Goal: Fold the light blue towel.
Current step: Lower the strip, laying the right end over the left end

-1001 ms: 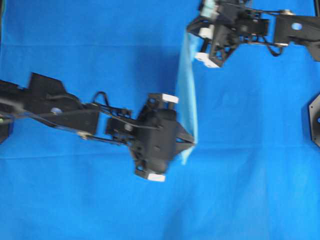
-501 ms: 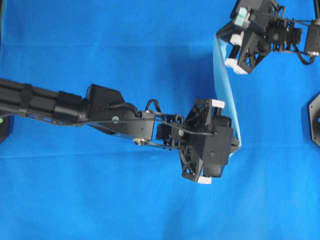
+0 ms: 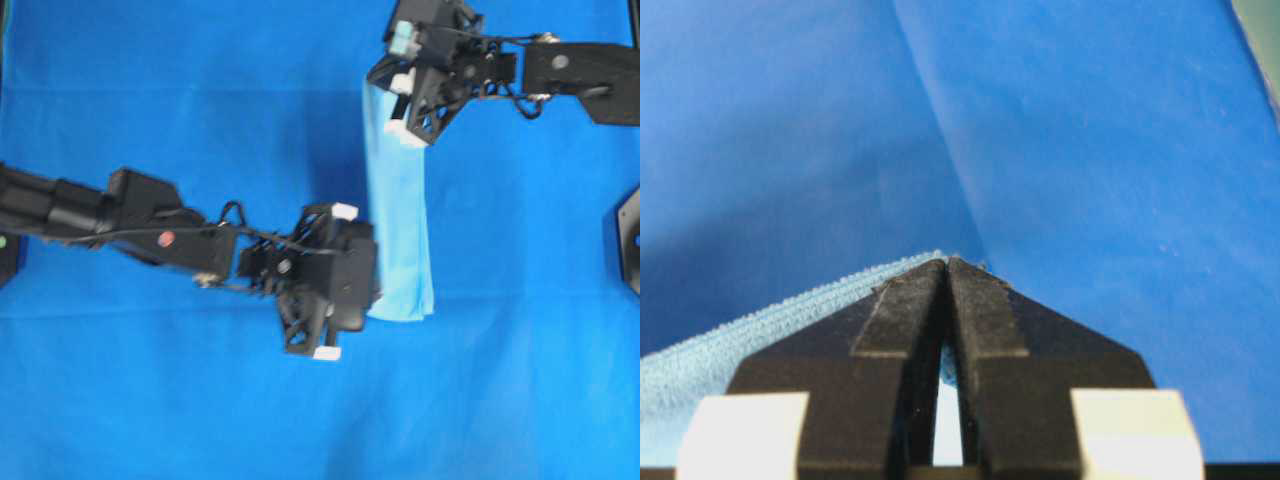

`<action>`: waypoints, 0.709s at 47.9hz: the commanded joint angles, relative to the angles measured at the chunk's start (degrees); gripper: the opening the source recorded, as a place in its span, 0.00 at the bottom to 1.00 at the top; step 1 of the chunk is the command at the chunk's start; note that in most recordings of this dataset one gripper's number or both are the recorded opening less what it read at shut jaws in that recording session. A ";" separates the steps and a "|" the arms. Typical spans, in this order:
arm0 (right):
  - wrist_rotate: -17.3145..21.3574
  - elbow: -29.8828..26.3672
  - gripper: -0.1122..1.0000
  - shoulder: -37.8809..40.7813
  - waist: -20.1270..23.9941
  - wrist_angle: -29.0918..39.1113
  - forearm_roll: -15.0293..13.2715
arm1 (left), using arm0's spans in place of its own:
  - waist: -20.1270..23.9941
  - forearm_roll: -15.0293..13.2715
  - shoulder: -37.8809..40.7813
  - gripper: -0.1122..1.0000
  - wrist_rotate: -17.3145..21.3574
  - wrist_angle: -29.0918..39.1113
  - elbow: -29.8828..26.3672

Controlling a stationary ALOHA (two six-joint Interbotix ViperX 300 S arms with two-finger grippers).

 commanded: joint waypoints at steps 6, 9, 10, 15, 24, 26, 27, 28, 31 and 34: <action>0.09 -3.08 0.12 0.97 -0.62 -0.97 -0.26 | -2.55 -0.18 -4.39 0.12 -1.58 -1.05 4.66; 0.09 -3.34 0.12 1.41 -0.62 -1.14 -0.26 | -2.46 -0.18 -4.66 0.12 -1.58 -2.02 5.27; 0.09 -3.43 0.12 1.49 -0.62 -1.32 -0.26 | -2.46 -0.18 -4.66 0.12 -1.49 -2.37 5.27; 0.09 -3.34 0.12 1.85 -0.62 -2.02 -0.26 | -2.20 -0.18 -4.66 0.12 -1.05 -3.43 5.71; 0.09 -3.43 0.12 2.55 -0.62 -2.29 -0.26 | -1.23 -0.18 -4.48 0.12 -0.18 -3.43 6.15; 0.09 -3.43 0.13 2.72 -0.62 -2.29 -0.26 | -1.05 -0.09 -4.57 0.12 -0.18 -3.43 6.33; 0.09 -3.43 0.13 2.81 -0.62 -2.29 -0.26 | -0.88 -0.18 -4.66 0.12 -0.18 -3.43 6.42; 0.18 -3.43 0.13 2.81 -0.62 -2.29 -0.26 | -0.70 -0.18 -4.83 0.12 -0.18 -3.52 6.50; 0.44 -3.52 0.16 2.90 -0.62 -2.11 -0.26 | -0.26 -0.18 -5.01 0.13 -0.09 -3.52 6.86; 0.62 -3.60 0.32 2.90 -0.62 -1.85 -0.26 | 0.18 -0.18 -5.36 0.22 -0.09 -3.43 7.29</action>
